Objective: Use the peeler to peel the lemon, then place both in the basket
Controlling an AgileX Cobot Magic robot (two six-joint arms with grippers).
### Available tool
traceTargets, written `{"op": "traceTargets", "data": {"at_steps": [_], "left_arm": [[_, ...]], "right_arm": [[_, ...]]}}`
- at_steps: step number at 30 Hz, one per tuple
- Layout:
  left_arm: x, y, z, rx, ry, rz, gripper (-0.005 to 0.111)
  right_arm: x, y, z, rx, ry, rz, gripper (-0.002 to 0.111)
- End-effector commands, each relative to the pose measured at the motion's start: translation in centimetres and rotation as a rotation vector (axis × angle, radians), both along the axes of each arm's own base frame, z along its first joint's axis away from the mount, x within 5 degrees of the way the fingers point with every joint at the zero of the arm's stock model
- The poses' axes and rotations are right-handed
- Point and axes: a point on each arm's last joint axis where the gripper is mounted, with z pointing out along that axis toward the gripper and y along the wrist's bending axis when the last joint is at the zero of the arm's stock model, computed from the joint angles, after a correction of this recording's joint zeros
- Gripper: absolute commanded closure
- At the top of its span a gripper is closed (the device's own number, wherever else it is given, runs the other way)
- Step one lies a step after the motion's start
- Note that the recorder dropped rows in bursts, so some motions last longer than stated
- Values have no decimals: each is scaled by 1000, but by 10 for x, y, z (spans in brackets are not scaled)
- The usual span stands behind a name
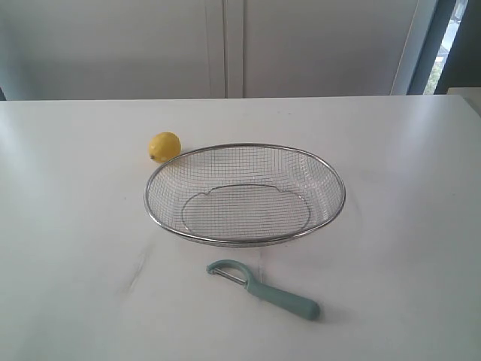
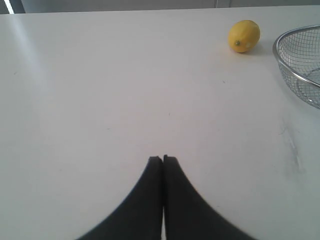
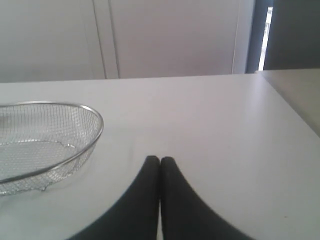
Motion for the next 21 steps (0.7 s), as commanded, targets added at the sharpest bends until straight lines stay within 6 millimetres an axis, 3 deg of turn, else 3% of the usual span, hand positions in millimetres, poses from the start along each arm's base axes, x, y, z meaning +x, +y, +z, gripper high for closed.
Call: {"op": "traceTargets", "data": {"at_steps": [1, 8, 21], "left_arm": [[0, 0, 0, -3, -3, 4, 107], [0, 0, 0, -3, -3, 4, 107], [0, 0, 0, -3, -3, 4, 107]], "right_arm": [[0, -1, 9, 10, -115, -13, 108], [-1, -2, 27, 22, -316, -22, 108], [-2, -2, 30, 24, -343, -23, 108]]}}
